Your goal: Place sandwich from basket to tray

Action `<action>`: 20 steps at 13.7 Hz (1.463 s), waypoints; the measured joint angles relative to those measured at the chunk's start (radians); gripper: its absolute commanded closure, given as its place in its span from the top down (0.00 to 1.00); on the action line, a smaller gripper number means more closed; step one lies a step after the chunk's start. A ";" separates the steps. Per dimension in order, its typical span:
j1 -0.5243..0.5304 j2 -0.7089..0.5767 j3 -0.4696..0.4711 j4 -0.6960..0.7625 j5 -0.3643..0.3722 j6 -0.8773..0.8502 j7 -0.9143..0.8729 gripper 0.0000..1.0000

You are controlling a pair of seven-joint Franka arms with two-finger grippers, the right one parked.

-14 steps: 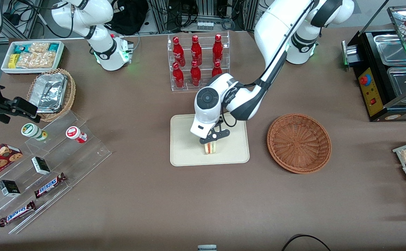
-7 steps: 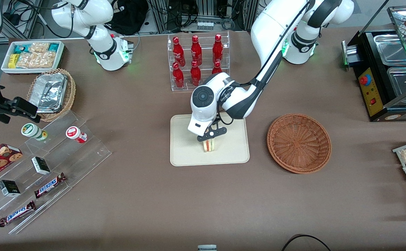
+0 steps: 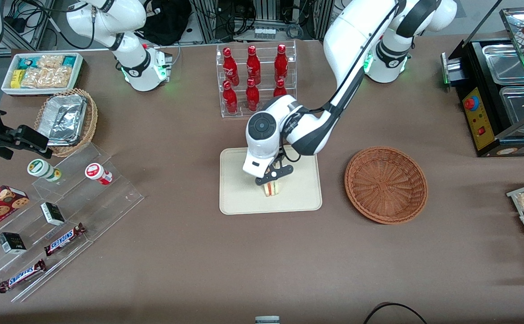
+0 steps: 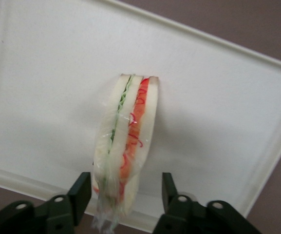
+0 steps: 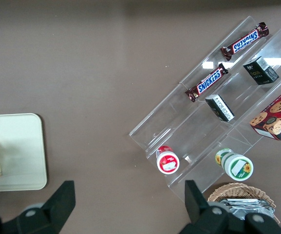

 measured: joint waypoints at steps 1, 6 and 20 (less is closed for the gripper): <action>0.001 -0.027 0.003 0.008 0.001 -0.041 0.000 1.00; 0.041 -0.172 0.018 0.014 0.007 -0.265 0.036 1.00; 0.374 -0.449 0.025 -0.248 0.013 -0.403 0.536 1.00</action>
